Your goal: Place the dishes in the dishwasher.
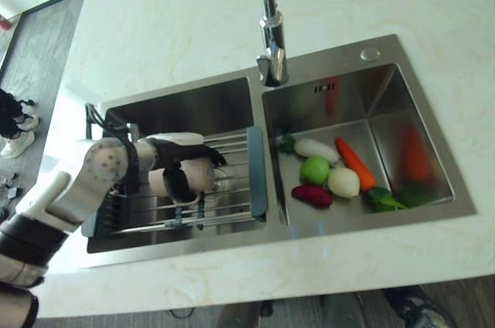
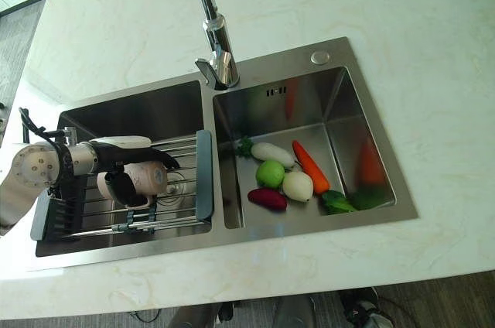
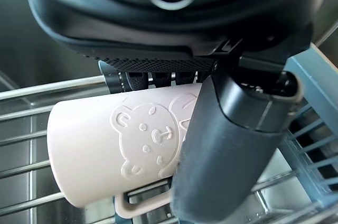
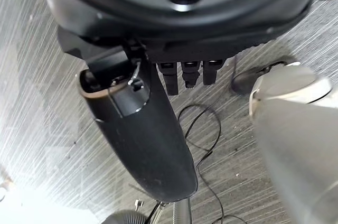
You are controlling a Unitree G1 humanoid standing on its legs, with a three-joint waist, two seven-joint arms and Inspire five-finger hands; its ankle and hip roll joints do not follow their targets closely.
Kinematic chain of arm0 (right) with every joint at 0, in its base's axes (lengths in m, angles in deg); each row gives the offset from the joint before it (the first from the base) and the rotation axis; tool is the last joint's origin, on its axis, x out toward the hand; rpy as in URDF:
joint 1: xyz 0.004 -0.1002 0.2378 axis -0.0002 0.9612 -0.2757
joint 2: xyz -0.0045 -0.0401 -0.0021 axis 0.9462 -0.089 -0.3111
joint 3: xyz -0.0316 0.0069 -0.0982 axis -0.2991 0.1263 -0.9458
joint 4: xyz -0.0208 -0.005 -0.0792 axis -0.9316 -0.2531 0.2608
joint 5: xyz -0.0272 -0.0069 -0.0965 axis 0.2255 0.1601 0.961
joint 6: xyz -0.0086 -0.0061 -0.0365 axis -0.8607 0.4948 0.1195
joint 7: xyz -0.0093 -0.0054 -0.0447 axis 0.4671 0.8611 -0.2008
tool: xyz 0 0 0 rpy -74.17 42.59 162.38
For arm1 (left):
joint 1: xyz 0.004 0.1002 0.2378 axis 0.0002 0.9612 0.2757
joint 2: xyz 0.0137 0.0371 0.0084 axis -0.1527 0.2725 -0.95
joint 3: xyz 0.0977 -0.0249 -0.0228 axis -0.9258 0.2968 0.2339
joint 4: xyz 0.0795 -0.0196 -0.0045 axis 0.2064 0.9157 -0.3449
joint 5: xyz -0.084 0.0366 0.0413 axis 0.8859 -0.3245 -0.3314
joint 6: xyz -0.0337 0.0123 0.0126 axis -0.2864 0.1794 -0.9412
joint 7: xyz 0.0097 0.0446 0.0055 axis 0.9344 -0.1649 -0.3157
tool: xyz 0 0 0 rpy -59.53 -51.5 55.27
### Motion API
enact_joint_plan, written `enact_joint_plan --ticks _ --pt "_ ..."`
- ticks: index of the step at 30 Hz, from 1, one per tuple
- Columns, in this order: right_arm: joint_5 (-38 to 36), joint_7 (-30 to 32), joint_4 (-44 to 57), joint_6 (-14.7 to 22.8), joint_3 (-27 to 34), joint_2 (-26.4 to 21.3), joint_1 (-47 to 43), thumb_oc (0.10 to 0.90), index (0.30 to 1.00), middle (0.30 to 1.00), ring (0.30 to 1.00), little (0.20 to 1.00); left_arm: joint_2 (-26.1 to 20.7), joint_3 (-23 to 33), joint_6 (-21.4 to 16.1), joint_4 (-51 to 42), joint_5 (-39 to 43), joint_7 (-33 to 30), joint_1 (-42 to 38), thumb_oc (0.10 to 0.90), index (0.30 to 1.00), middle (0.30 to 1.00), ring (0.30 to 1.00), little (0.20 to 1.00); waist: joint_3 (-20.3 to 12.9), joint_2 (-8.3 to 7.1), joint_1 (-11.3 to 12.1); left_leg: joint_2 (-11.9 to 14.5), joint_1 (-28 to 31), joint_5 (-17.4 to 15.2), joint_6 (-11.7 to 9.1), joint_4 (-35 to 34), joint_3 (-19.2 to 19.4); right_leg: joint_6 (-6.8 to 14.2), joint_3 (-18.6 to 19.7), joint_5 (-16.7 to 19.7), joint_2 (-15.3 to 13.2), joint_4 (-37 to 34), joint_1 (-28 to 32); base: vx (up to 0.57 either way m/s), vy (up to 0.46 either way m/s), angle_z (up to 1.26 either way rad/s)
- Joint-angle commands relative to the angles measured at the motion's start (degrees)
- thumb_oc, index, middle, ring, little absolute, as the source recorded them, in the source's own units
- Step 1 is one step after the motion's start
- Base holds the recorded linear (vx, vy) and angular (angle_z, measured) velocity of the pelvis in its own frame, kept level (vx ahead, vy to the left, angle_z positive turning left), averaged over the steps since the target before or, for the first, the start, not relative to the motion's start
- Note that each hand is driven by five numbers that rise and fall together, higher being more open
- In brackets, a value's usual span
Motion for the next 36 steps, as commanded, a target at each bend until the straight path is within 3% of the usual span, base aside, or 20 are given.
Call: enact_joint_plan --ticks 1,6,13,21,23,26,30,33,34,36 --pt "-2.55 -0.87 1.62 2.5 1.32 -0.99 0.61 0.8 0.9 0.9 0.9 0.9 -3.12 0.69 -2.41 2.35 -5.88 0.08 -0.01 0.4 0.3 0.3 0.3 0.3 0.13 -1.5 0.19 1.22 0.13 -9.84 0.25 6.5 1.96 4.79 -0.62 1.45 -2.42 -4.75 2.25 0.0 0.0 0.0" --pt "-2.35 -0.4 0.82 2.26 1.5 -0.76 0.62 0.8 0.9 0.9 0.9 0.9 -3.09 1.75 -2.31 1.7 -3.62 -6.29 -0.61 0.4 0.3 0.3 0.3 0.3 -0.23 -1.89 0.66 1.53 0.57 -9.95 0.23 6.5 2.23 4.6 -1.14 1.19 -2.38 -4.75 2.8 0.0 -0.007 0.03" --pt "-2.12 0.24 0.39 2.33 1.67 -0.13 1.1 0.8 0.9 0.9 0.9 0.9 -3.77 7.82 -4.33 1.43 -3.12 -17.01 2.14 0.4 0.3 0.3 0.3 0.3 -1.38 -2.12 1.93 1.94 1.33 -9.9 0.06 6.5 2.26 4.15 -2.42 0.55 -2.38 -4.75 3.94 -0.02 -0.025 0.1" --pt "0.31 0.43 0.13 2.06 1.2 -0.24 1.92 0.8 0.9 0.9 0.9 0.9 -6.96 26.35 -6.51 -0.16 0.56 -40.55 14.67 0.4 0.3 0.3 0.3 0.3 -3.81 -1.67 5.9 2.16 3.02 -10.0 -0.57 6.5 0.19 2.91 -5.37 -1.99 -1.82 -4.75 6.99 -0.03 -0.068 0.09" --pt "0.75 0.28 -0.25 2.15 0.96 -0.38 1.84 0.8 0.9 0.9 0.9 0.9 -7.07 28.58 -6.93 -0.05 0.31 -43.43 16.42 0.4 0.3 0.3 0.3 0.3 -4.1 -1.58 6.34 2.23 3.1 -9.94 -0.69 6.5 -0.11 2.71 -5.7 -2.24 -1.68 -4.75 7.24 -0.04 -0.078 0.2" --pt "2.54 0.23 -1.06 1.9 0.31 -1.1 1.77 0.8 0.9 0.9 0.9 0.9 -7.79 39.71 -11.48 0.99 0.52 -55.27 25.15 0.4 0.3 0.3 0.3 0.3 -5.68 -1.03 9.03 2.75 3.09 -9.48 -1.52 6.5 -1.71 1.79 -7.47 -3.42 -0.96 -4.75 8.11 -0.07 -0.136 0.21" --pt "5.37 0.11 -2.2 1.22 -0.73 -2.21 1.61 0.8 0.9 0.9 0.9 0.9 -7.39 51.84 -15.36 2.95 0.12 -66.11 36.14 0.4 0.3 0.3 0.3 0.3 -7.21 0.01 11.27 4.02 2.03 -8.19 -3.24 6.5 -2.94 0.81 -9.89 -4.96 -0.17 -4.75 9.15 -0.05 -0.115 0.27" --pt "6.82 0.55 -2.79 0.57 -1.02 -2.53 1.56 0.8 0.9 0.9 0.9 0.9 -7.31 55.65 -16.22 4.05 0.16 -69.99 39.53 0.4 0.3 0.3 0.3 0.3 -7.88 0.74 11.8 4.63 0.71 -7.2 -4.29 6.5 -3.14 0.4 -11.03 -5.7 0.29 -4.75 9.44 -0.05 -0.073 0.23" --pt "6.81 0.9 -3.11 0.59 -0.83 -2.39 1.73 0.8 0.9 0.9 0.9 0.9 -7.16 56.5 -16.51 4.26 0.36 -71.52 39.96 0.4 0.3 0.3 0.3 0.3 -8.09 1.03 11.77 5.14 0.09 -6.76 -4.65 6.5 -2.32 0.35 -12.0 -5.93 0.22 -4.75 9.6 -0.08 -0.078 0.4" --pt "5.06 1.43 -3.61 0.72 0.45 -2.25 2.52 0.8 0.9 0.9 0.9 0.9 -5.91 56.28 -18.13 5.47 0.05 -75.84 38.71 0.4 0.3 0.3 0.3 0.3 -8.18 1.37 10.7 7.65 -0.82 -5.81 -5.54 6.5 3.66 0.23 -15.91 -6.27 -0.59 -4.75 10.41 -0.14 -0.096 1.35"
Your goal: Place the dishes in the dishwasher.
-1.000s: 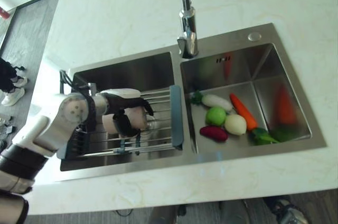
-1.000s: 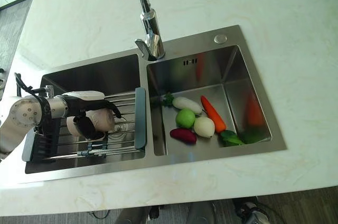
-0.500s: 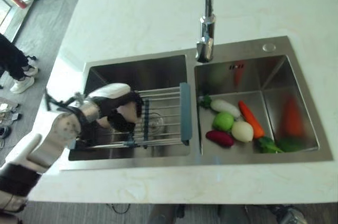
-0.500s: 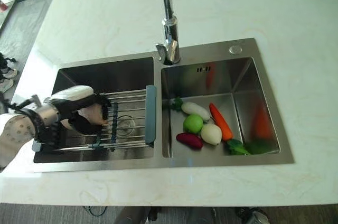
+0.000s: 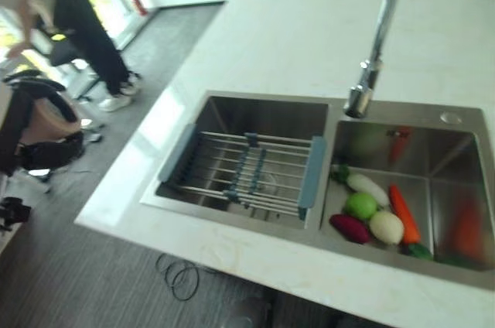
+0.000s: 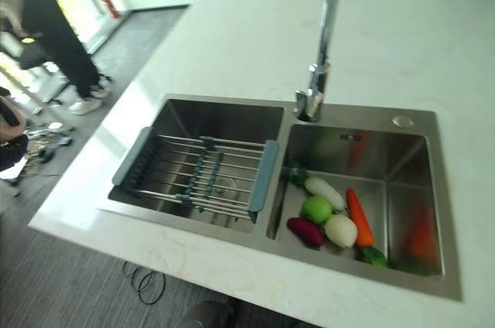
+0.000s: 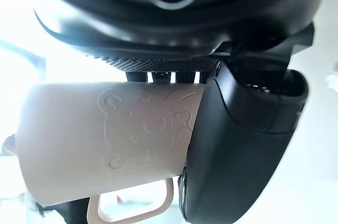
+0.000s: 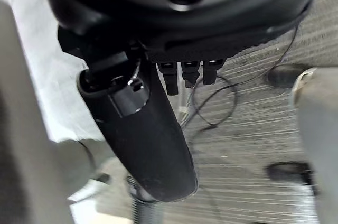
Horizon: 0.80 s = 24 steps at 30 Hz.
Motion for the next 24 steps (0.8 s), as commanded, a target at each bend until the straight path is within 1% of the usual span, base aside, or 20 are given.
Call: enact_joint_plan --ticks 1,2,3,5,6,7,8,9,10,12,13,14,15,16,18,19,20,21,22,24 --pt "-3.29 1.07 0.82 1.82 2.74 -0.33 -1.39 0.8 0.9 0.9 0.9 0.9 -2.48 6.62 -4.89 1.96 0.63 -14.39 -11.81 0.4 0.3 0.3 0.3 0.3 1.37 -0.53 -5.47 8.4 -1.98 -10.25 -5.73 13.19 15.48 3.27 -4.6 -3.63 -1.27 -6.82 5.24 -0.23 -0.012 2.54" --pt "-3.29 1.56 1.67 2.27 4.31 0.52 -0.38 0.8 0.9 0.9 0.9 0.9 0.43 5.01 -5.8 1.67 -0.06 -19.17 -13.28 0.4 0.3 0.3 0.3 0.3 1.86 -0.75 -6.79 10.19 -0.49 -8.94 -5.64 13.19 19.9 2.98 -7.0 -2.67 -2.22 -6.82 5.98 -0.23 0.074 2.58" --pt "-2.41 2.21 2.55 2.19 4.7 1.02 -0.09 0.8 0.9 0.9 0.9 0.9 2.8 3.93 -5.92 0.95 -0.65 -21.92 -13.52 0.4 0.3 0.3 0.3 0.3 2.18 -1.29 -6.99 9.63 0.67 -8.91 -5.03 13.19 19.6 2.87 -6.67 -1.85 -2.79 -6.82 5.81 -0.23 0.164 2.13" --pt "-0.62 2.73 3.73 1.47 5.24 1.54 0.28 0.8 0.9 0.9 0.9 0.9 7.08 3.27 -5.98 -0.45 -2.48 -25.42 -12.64 0.4 0.3 0.3 0.3 0.3 2.41 -2.69 -6.34 7.52 2.73 -9.57 -3.59 13.19 16.88 2.37 -5.15 -0.97 -3.88 -6.82 5.22 -0.13 0.178 1.58" --pt "0.12 2.7 3.73 1.38 5.56 2.02 0.45 0.8 0.9 0.9 0.9 0.9 9.92 2.77 -7.03 -1.08 -4.06 -26.61 -12.47 0.4 0.3 0.3 0.3 0.3 2.33 -3.62 -6.09 6.44 4.48 -9.58 -2.88 13.19 15.84 2.08 -4.68 -0.49 -4.65 -6.82 4.9 -0.12 0.199 -0.11" --pt "0.9 2.54 3.67 1.45 5.77 2.12 0.58 0.8 0.9 0.9 0.9 0.9 11.36 2.57 -7.44 -1.2 -5.09 -27.4 -12.35 0.4 0.3 0.3 0.3 0.3 2.32 -3.92 -6.02 5.87 5.4 -10.03 -2.44 13.19 15.6 2.02 -4.61 -0.26 -5.13 -6.82 4.89 -0.12 0.264 -0.49" --pt "1.39 1.97 3.13 1.98 6.09 2.48 0.89 0.8 0.9 0.9 0.9 0.9 13.11 2.57 -7.6 -1.65 -6.62 -27.93 -12.2 0.4 0.3 0.3 0.3 0.3 1.85 -4.14 -5.94 5.15 6.37 -12.49 -1.74 13.19 15.29 2.33 -4.77 0.35 -5.61 -6.82 4.67 -0.09 0.269 0.01" --pt "1.36 1.73 2.91 2.2 6.11 2.47 1.08 0.8 0.9 0.9 0.9 0.9 13.77 2.5 -7.5 -2.1 -6.91 -27.81 -12.09 0.4 0.3 0.3 0.3 0.3 1.65 -3.95 -5.83 4.96 6.0 -12.66 -1.7 13.19 14.76 2.66 -4.72 0.43 -5.77 -6.82 4.66 -0.09 0.33 0.56" --pt "1.54 1.33 2.15 2.58 6.46 2.86 1.17 0.8 0.9 0.9 0.9 0.9 14.32 2.73 -7.88 -2.46 -6.4 -26.68 -12.22 0.4 0.3 0.3 0.3 0.3 1.09 -3.72 -5.83 4.52 6.41 -13.99 -1.43 13.19 14.51 3.29 -5.02 0.91 -5.99 -6.82 4.58 -0.06 0.309 0.71" --pt "2.6 1.08 1.23 3.17 6.36 4.15 1.05 0.8 0.9 0.9 0.9 0.9 14.37 2.69 -7.6 -2.67 -6.04 -24.93 -12.59 0.4 0.3 0.3 0.3 0.3 0.48 -3.73 -6.08 3.53 7.14 -16.12 -0.68 13.19 14.1 6.02 -5.04 3.26 -7.98 -6.82 3.85 -0.05 0.35 0.69" --pt "3.56 1.19 1.14 3.15 6.22 4.71 0.84 0.8 0.9 0.9 0.9 0.9 14.22 2.59 -7.34 -2.8 -6.0 -24.33 -12.77 0.4 0.3 0.3 0.3 0.3 0.29 -3.77 -6.14 3.04 7.52 -16.91 -0.43 13.19 13.83 6.88 -4.89 4.18 -8.81 -6.82 3.47 -0.02 0.363 0.64" --pt "5.4 1.53 1.19 3.37 5.72 5.46 0.65 0.8 0.9 0.9 0.9 0.9 13.79 2.46 -7.41 -2.71 -5.33 -23.28 -13.07 0.4 0.3 0.3 0.3 0.3 0.07 -3.91 -5.96 2.09 7.92 -18.1 0.2 13.19 13.46 8.13 -4.88 5.62 -10.32 -6.82 3.15 0.0 0.3 0.48" --pt "6.36 1.8 1.28 3.44 5.34 5.84 0.48 0.8 0.9 0.9 0.9 0.9 13.68 2.34 -7.61 -2.73 -5.07 -22.65 -13.16 0.4 0.3 0.3 0.3 0.3 -0.05 -3.94 -5.69 1.59 8.07 -18.6 0.52 13.19 13.22 8.47 -4.93 6.29 -11.06 -6.82 3.09 -0.01 0.383 0.39" --pt "8.46 2.55 1.87 3.32 4.32 6.73 0.05 0.8 0.9 0.9 0.9 0.9 13.15 1.99 -7.24 -3.31 -4.52 -20.74 -13.5 0.4 0.3 0.3 0.3 0.3 -0.14 -4.06 -5.19 0.53 8.36 -19.73 1.6 13.19 13.19 9.17 -5.24 7.65 -12.78 -6.82 3.35 -0.02 0.306 0.53" --pt "9.68 4.52 3.55 3.36 2.52 8.18 -0.34 0.8 0.9 0.9 0.9 0.9 12.74 0.5 -8.02 -4.32 -2.71 -16.99 -14.36 0.4 0.3 0.3 0.3 0.3 0.05 -3.82 -4.49 -1.15 8.08 -20.53 3.2 13.19 12.39 9.22 -5.36 8.98 -14.05 -6.82 5.02 0.01 0.446 0.39" --pt "11.22 5.79 4.82 3.85 1.37 9.04 -0.28 0.8 0.9 0.9 0.9 0.9 12.5 -1.16 -9.1 -4.49 -1.3 -14.91 -15.1 0.4 0.3 0.3 0.3 0.3 0.3 -3.44 -4.82 -2.48 7.95 -21.03 4.57 13.19 10.09 9.0 -3.74 10.68 -13.42 -6.82 6.35 0.06 0.5 0.8" --pt "10.89 6.65 5.32 4.57 0.63 9.41 -0.03 0.8 0.9 0.9 0.9 0.9 11.86 -3.7 -12.73 -3.87 2.03 -11.36 -17.33 0.4 0.3 0.3 0.3 0.3 0.82 -2.59 -6.81 -3.69 7.14 -20.03 6.45 13.19 6.31 7.2 1.45 11.0 -8.61 -6.82 6.54 0.11 0.342 1.64" --pt "9.83 7.05 5.35 5.0 0.18 9.43 0.14 0.8 0.9 0.9 0.9 0.9 11.84 -5.2 -14.53 -3.39 3.82 -9.48 -18.78 0.4 0.3 0.3 0.3 0.3 0.95 -2.42 -7.85 -4.65 7.09 -20.12 7.2 13.19 3.85 6.71 4.56 9.54 -5.56 -6.82 6.56 0.18 0.231 2.28" --pt "8.67 7.09 5.49 4.67 -0.61 9.53 0.29 0.8 0.9 0.9 0.9 0.9 12.4 -8.27 -17.34 -3.13 6.48 -6.07 -21.16 0.4 0.3 0.3 0.3 0.3 1.13 -2.77 -9.28 -6.6 7.53 -20.36 8.3 13.19 0.45 6.01 8.15 7.56 -0.59 -6.82 6.36 0.19 0.111 3.01" --pt "10.65 6.84 5.56 4.05 -1.23 9.26 0.09 0.8 0.9 0.9 0.9 0.9 12.86 -9.31 -17.67 -3.47 7.84 -4.38 -21.79 0.4 0.3 0.3 0.3 0.3 1.26 -3.3 -9.55 -7.32 7.85 -20.62 8.57 13.19 -0.32 5.86 9.12 7.29 0.55 -6.82 5.35 0.15 0.027 3.54"
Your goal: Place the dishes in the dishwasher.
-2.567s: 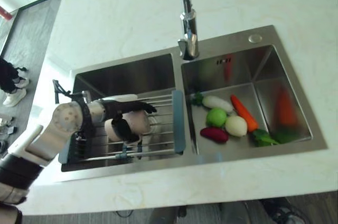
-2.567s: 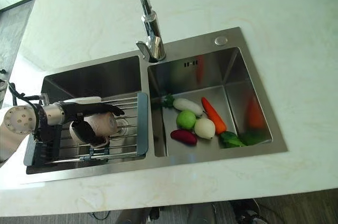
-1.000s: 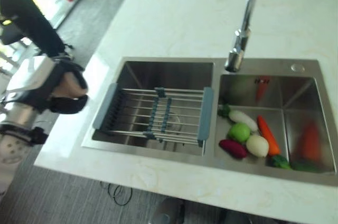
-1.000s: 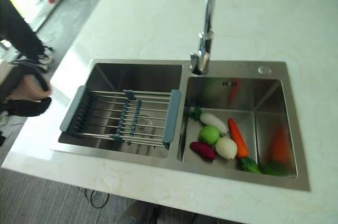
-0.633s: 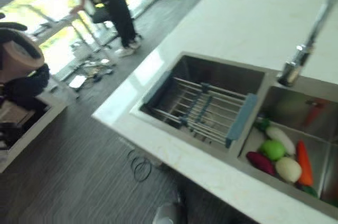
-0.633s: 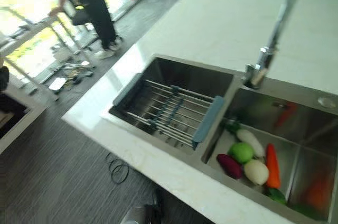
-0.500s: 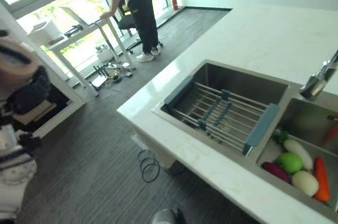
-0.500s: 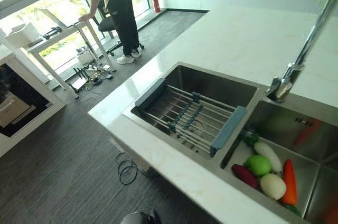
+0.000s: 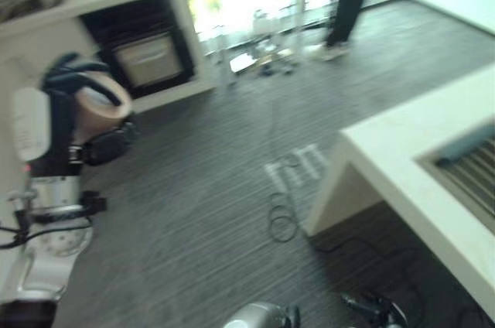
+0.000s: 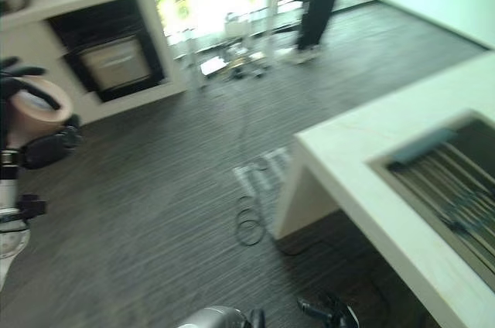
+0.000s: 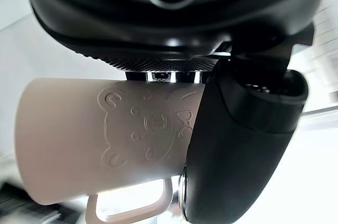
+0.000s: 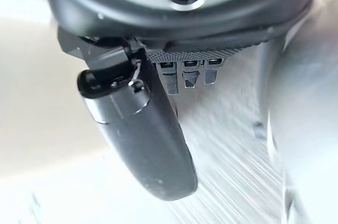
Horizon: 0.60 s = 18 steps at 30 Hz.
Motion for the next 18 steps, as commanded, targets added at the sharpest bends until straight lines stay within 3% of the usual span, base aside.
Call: enact_joint_plan --ticks 1,3,5,8,9,11,12,14,15,16,17,18 --pt "1.45 -1.32 -0.98 -0.39 2.15 -4.23 -0.27 0.8 0.9 0.9 0.9 0.9 3.6 6.51 -5.41 -5.8 6.67 0.93 -4.83 0.4 0.3 0.3 0.3 0.3 -2.15 5.35 -1.44 2.62 9.26 -5.84 -0.15 -8.22 1.92 3.76 -2.83 1.86 3.92 -9.63 4.44 0.23 -0.097 2.17" --pt "1.35 -4.2 -2.67 -2.35 1.7 -5.39 -0.63 0.8 0.9 0.9 0.9 0.9 4.65 3.77 -4.96 -6.34 7.44 2.6 -6.58 0.4 0.3 0.3 0.3 0.3 -1.9 3.44 -2.51 1.13 10.31 -6.92 -0.12 -8.22 0.76 3.89 1.44 0.91 5.68 -9.63 0.58 0.24 -0.153 0.68" --pt "1.78 -5.45 -3.85 -3.4 1.57 -5.7 -0.92 0.8 0.9 0.9 0.9 0.9 5.22 2.21 -4.18 -6.68 7.21 2.64 -7.75 0.4 0.3 0.3 0.3 0.3 -1.89 2.5 -3.18 0.58 11.24 -8.03 0.26 -8.22 0.18 4.59 2.9 2.89 6.6 -9.63 -2.38 0.21 -0.166 0.42" --pt "2.02 -6.91 -4.86 -5.99 0.68 -6.41 -1.9 0.8 0.9 0.9 0.9 0.9 7.49 0.24 -3.14 -7.64 4.91 1.95 -8.88 0.4 0.3 0.3 0.3 0.3 -2.34 1.53 -2.92 1.16 11.61 -7.53 -0.66 -8.22 0.4 3.43 3.65 1.51 8.11 -9.63 -2.08 0.23 -0.214 0.26" --pt "2.86 -7.16 -5.0 -6.69 0.14 -6.69 -2.33 0.8 0.9 0.9 0.9 0.9 8.56 -0.72 -2.09 -8.63 3.62 1.05 -9.28 0.4 0.3 0.3 0.3 0.3 -2.66 0.83 -2.43 1.58 12.05 -7.05 -1.16 -8.22 1.36 2.82 3.25 0.57 7.92 -9.63 -1.37 0.35 -0.242 0.39" --pt "2.06 -6.98 -4.82 -7.45 -0.95 -7.73 -2.95 0.8 0.9 0.9 0.9 0.9 9.58 -1.54 -1.65 -9.93 3.68 1.97 -10.32 0.4 0.3 0.3 0.3 0.3 -1.4 -1.16 -1.43 1.14 11.83 -1.92 -3.1 -5.54 4.28 1.33 4.51 -0.93 6.85 -9.63 1.53 0.32 -0.239 0.54" --pt "0.91 -6.86 -4.78 -7.56 -1.02 -8.11 -3.18 0.8 0.9 0.9 0.9 0.9 9.56 -1.44 -1.86 -10.2 4.55 3.25 -10.89 0.4 0.3 0.3 0.3 0.3 -0.32 -1.29 -1.07 0.84 8.72 -0.03 -4.13 0.88 5.25 0.59 4.57 -1.25 6.95 -9.63 2.61 0.15 -0.159 0.42" --pt "-0.82 -7.02 -5.36 -6.89 -0.58 -8.54 -3.39 0.8 0.9 0.9 0.9 0.9 9.9 -1.48 -2.26 -10.5 5.61 5.89 -12.04 0.4 0.3 0.3 0.3 0.3 1.08 -0.6 -0.62 2.25 2.75 2.6 -5.95 5.47 7.39 -0.68 3.33 -1.76 7.68 -9.63 4.25 0.11 -0.043 0.58" --pt "-1.08 -7.55 -6.0 -6.52 0.22 -8.79 -3.51 0.8 0.9 0.9 0.9 0.9 10.07 -1.66 -2.5 -10.5 5.8 6.82 -12.68 0.4 0.3 0.3 0.3 0.3 1.34 -0.29 -0.46 3.36 2.14 3.02 -6.19 1.66 8.55 -0.73 2.25 -2.5 7.66 -9.63 5.01 0.26 0.157 1.09" --pt "-0.03 -7.82 -6.27 -6.74 1.1 -9.04 -3.66 0.8 0.9 0.9 0.9 0.9 10.64 -1.61 -2.86 -10.86 4.7 6.93 -12.44 0.4 0.3 0.3 0.3 0.3 1.72 0.92 0.1 4.31 1.01 7.55 -7.53 -8.21 9.88 -0.64 1.68 -4.49 8.5 -9.63 6.88 0.38 0.283 0.87" --pt "-0.66 -7.16 -6.19 -7.04 1.22 -9.05 -3.71 0.8 0.9 0.9 0.9 0.9 12.1 -2.05 -3.7 -11.12 3.39 6.4 -12.29 0.4 0.3 0.3 0.3 0.3 2.38 2.19 0.88 5.56 -4.3 10.37 -9.33 -8.22 9.97 -1.17 1.63 -6.25 10.11 -9.63 8.91 0.4 0.299 0.91" --pt "-1.34 -6.64 -6.16 -7.33 1.26 -9.08 -3.82 0.8 0.9 0.9 0.9 0.9 13.15 -2.11 -4.43 -10.94 2.72 6.48 -12.36 0.4 0.3 0.3 0.3 0.3 2.26 2.11 1.34 5.44 -5.88 10.81 -9.55 -8.22 9.89 -1.37 1.69 -6.74 10.2 -9.63 9.46 0.28 0.214 0.3"
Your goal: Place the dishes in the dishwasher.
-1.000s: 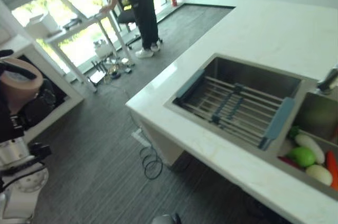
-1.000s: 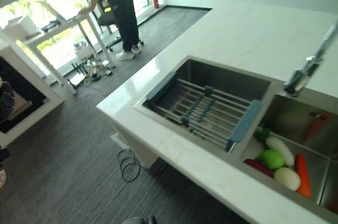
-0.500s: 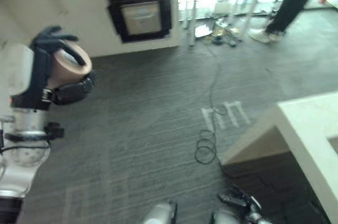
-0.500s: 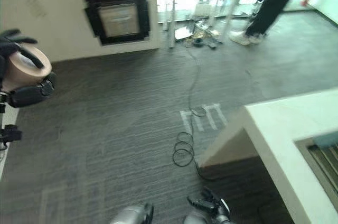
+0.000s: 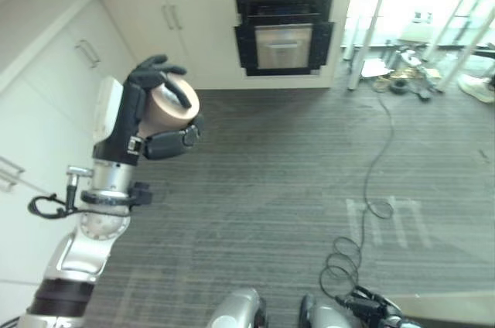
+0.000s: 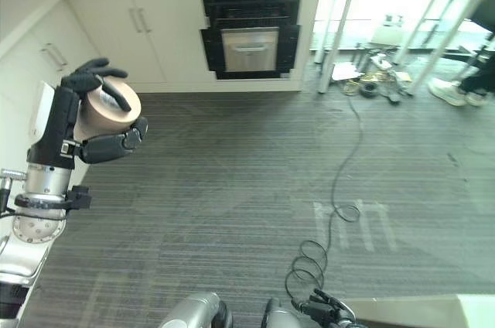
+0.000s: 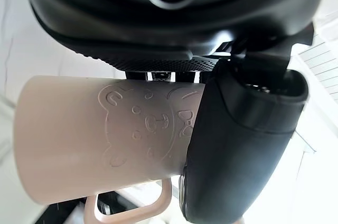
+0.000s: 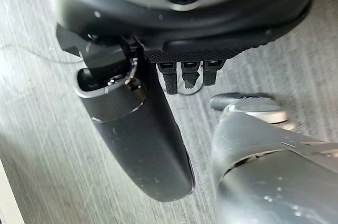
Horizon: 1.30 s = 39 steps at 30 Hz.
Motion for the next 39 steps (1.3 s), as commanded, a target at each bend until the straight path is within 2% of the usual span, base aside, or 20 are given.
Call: enact_joint_plan --ticks 1,4,7,8,9,12,15,17,20,24,26,28,29,33,34,35,36,37,38,39 --pt "-2.38 -0.13 0.48 0.37 -1.1 -0.88 0.03 0.8 0.9 0.9 0.9 0.9 1.03 6.21 -5.07 -3.72 -0.12 -1.97 -4.51 0.4 0.3 0.3 0.3 0.3 -2.17 1.0 -0.47 -0.23 -4.09 3.04 1.43 2.11 1.84 3.27 0.25 -5.64 6.63 0.27 3.87 0.17 0.155 -0.03" --pt "-1.32 0.06 0.59 -0.5 -0.04 -0.58 0.41 0.8 0.9 0.9 0.9 0.9 3.46 6.54 -6.68 -3.65 -3.08 -3.52 -2.67 0.4 0.3 0.3 0.3 0.3 -3.91 0.37 -0.18 -1.27 -2.11 -0.07 3.25 2.11 2.59 4.25 -0.31 -6.73 4.96 0.27 5.53 0.31 0.243 -0.98" --pt "-0.72 0.69 1.02 0.43 0.19 0.92 2.18 0.8 0.9 0.9 0.9 0.9 3.37 6.96 -6.8 -4.04 -2.94 -2.54 -2.65 0.4 0.3 0.3 0.3 0.3 -5.54 0.47 -0.54 -1.86 -0.12 -2.41 5.46 2.11 1.66 4.18 -0.99 -7.12 5.59 0.27 7.64 0.27 0.108 -0.5" --pt "-1.71 0.76 1.2 0.67 0.3 1.42 2.58 0.8 0.9 0.9 0.9 0.9 3.09 6.66 -6.7 -4.24 -2.68 -1.95 -2.85 0.4 0.3 0.3 0.3 0.3 -5.6 0.51 -1.12 -2.2 1.38 -3.84 6.45 2.11 1.15 4.57 -1.76 -5.3 5.63 0.27 8.95 0.24 0.13 -0.25" --pt "-2.5 0.67 1.57 1.15 0.47 1.84 2.81 0.8 0.9 0.9 0.9 0.9 2.56 6.21 -6.85 -4.3 -2.33 -1.61 -3.33 0.4 0.3 0.3 0.3 0.3 -5.62 1.31 -1.94 -1.84 2.4 -4.65 7.48 2.11 0.49 5.11 -2.62 -1.27 6.31 1.06 8.87 0.19 0.16 -0.16" --pt "-1.97 0.24 2.43 2.23 0.33 2.73 3.54 0.8 0.9 0.9 0.9 0.9 1.17 5.2 -6.18 -4.11 -2.25 -1.62 -4.99 0.4 0.3 0.3 0.3 0.3 -4.54 2.5 -3.84 -1.31 5.31 -6.61 9.25 2.11 0.28 6.93 -4.88 2.34 5.7 14.02 2.84 0.1 0.133 0.36" --pt "-1.65 0.59 3.06 2.1 -0.57 3.24 3.64 0.8 0.9 0.9 0.9 0.9 -0.52 4.88 -4.33 -4.6 -1.54 -1.97 -5.94 0.4 0.3 0.3 0.3 0.3 -4.25 3.27 -5.12 -0.05 7.65 -8.26 9.3 2.11 1.43 7.64 -6.96 2.43 4.56 16.48 -1.87 0.09 0.02 0.04" --pt "-0.93 0.42 3.05 2.23 -1.19 3.09 3.31 0.8 0.9 0.9 0.9 0.9 -2.39 4.73 -2.41 -4.92 -0.44 -1.46 -7.44 0.4 0.3 0.3 0.3 0.3 -4.12 3.05 -5.55 1.16 9.13 -9.45 8.89 2.11 2.79 8.2 -8.76 3.1 2.01 11.0 -3.29 0.11 -0.102 -0.41" --pt "-1.24 0.22 2.68 2.22 -1.39 2.6 2.43 0.8 0.9 0.9 0.9 0.9 -3.79 4.58 -0.96 -5.22 0.27 -0.86 -8.27 0.4 0.3 0.3 0.3 0.3 -3.73 1.89 -5.87 1.43 11.31 -11.19 8.35 2.11 3.16 9.49 -8.71 6.4 -0.27 2.23 -4.07 0.15 -0.202 -0.36" --pt "-1.59 -0.02 2.39 1.43 -1.05 2.01 1.51 0.8 0.9 0.9 0.9 0.9 -6.29 3.53 0.96 -5.24 0.93 -1.76 -9.8 0.4 0.3 0.3 0.3 0.3 -4.13 -0.64 -6.69 0.73 12.66 -14.1 7.93 2.11 2.54 12.36 -3.18 8.38 -4.76 0.27 -10.56 0.2 -0.312 -0.2" --pt "-1.55 0.16 2.22 0.7 -0.4 1.99 1.69 0.8 0.9 0.9 0.9 0.9 -7.36 3.32 0.77 -4.56 1.83 -1.79 -10.62 0.4 0.3 0.3 0.3 0.3 -4.5 -1.27 -7.03 0.94 12.91 -15.06 7.72 2.11 1.8 13.54 -0.65 9.41 -6.18 0.27 -12.73 0.28 -0.385 0.02" --pt "-1.51 0.43 1.75 0.12 0.17 2.26 2.0 0.8 0.9 0.9 0.9 0.9 -8.39 3.53 0.29 -4.1 2.57 -1.88 -10.72 0.4 0.3 0.3 0.3 0.3 -4.91 -1.56 -6.98 1.85 13.17 -15.63 7.42 2.11 1.52 13.95 0.16 9.68 -6.67 0.27 -12.9 0.34 -0.448 0.03" --pt "-1.41 0.38 1.22 -0.24 0.4 2.2 2.33 0.8 0.9 0.9 0.9 0.9 -8.19 4.41 0.02 -4.01 2.48 -1.74 -10.15 0.4 0.3 0.3 0.3 0.3 -5.45 -1.77 -6.74 2.66 13.2 -15.51 6.69 2.11 1.89 13.81 -0.4 8.01 -6.27 0.27 -11.68 0.38 -0.47 0.04" --pt "-0.61 0.04 0.29 0.37 0.33 2.03 2.4 0.8 0.9 0.9 0.9 0.9 -7.39 5.31 1.48 -5.26 1.97 -2.82 -8.62 0.4 0.3 0.3 0.3 0.3 -5.97 -1.8 -6.77 3.83 16.0 -15.63 5.52 2.11 0.8 12.41 -1.14 6.77 -4.89 0.27 -10.13 0.35 -0.382 -0.1" --pt "0.46 0.34 0.49 1.22 -1.11 1.18 1.95 0.8 0.9 0.9 0.9 0.9 -5.82 6.39 2.36 -6.71 0.83 -4.24 -6.83 0.4 0.3 0.3 0.3 0.3 -5.73 -2.16 -6.71 5.45 19.36 -12.86 4.12 2.11 0.88 9.5 -1.09 4.92 -2.73 0.27 -8.1 0.51 -0.618 -0.31" --pt "-0.87 0.4 0.49 1.9 -1.8 0.23 1.45 0.8 0.9 0.9 0.9 0.9 -5.32 7.16 2.76 -7.78 1.22 -4.32 -6.39 0.4 0.3 0.3 0.3 0.3 -5.14 -2.97 -5.82 6.39 19.08 -6.91 3.26 6.12 1.07 7.42 -0.63 3.32 -1.65 0.27 -6.29 0.59 -0.762 -0.43" --pt "-1.54 0.39 0.44 2.11 -1.51 -0.45 1.26 0.8 0.9 0.9 0.9 0.9 -5.19 7.74 2.85 -8.24 1.86 -3.53 -6.52 0.4 0.3 0.3 0.3 0.3 -4.56 -3.52 -5.27 7.22 15.62 -4.23 2.85 13.24 2.25 6.16 -1.05 2.53 -1.19 0.27 -4.71 0.35 -0.552 -0.63" --pt "-2.35 0.5 0.37 2.13 -1.09 -1.15 1.16 0.8 0.9 0.9 0.9 0.9 -4.98 8.03 2.82 -8.4 2.55 -2.46 -6.98 0.4 0.3 0.3 0.3 0.3 -3.87 -3.26 -4.73 7.92 10.96 -3.15 2.48 19.27 2.12 4.98 -1.69 1.63 -0.04 0.27 -3.09 0.18 -0.326 -0.3" --pt "-2.79 0.63 0.33 2.16 -0.85 -1.37 1.05 0.8 0.9 0.9 0.9 0.9 -4.93 8.11 2.81 -8.35 2.78 -2.06 -7.31 0.4 0.3 0.3 0.3 0.3 -3.89 -3.4 -4.56 7.49 8.92 -2.48 2.64 20.55 1.94 4.62 -1.84 1.65 0.01 0.27 -3.13 0.2 -0.185 0.04" --pt "-3.12 0.62 0.3 1.92 -0.03 -1.79 0.92 0.8 0.9 0.9 0.9 0.9 -4.96 8.37 2.66 -7.84 3.1 -1.64 -7.64 0.4 0.3 0.3 0.3 0.3 -3.48 -2.57 -3.68 3.26 6.99 -5.42 3.63 19.57 1.1 4.7 -1.8 0.86 1.18 0.27 -2.11 0.25 -0.088 0.0"
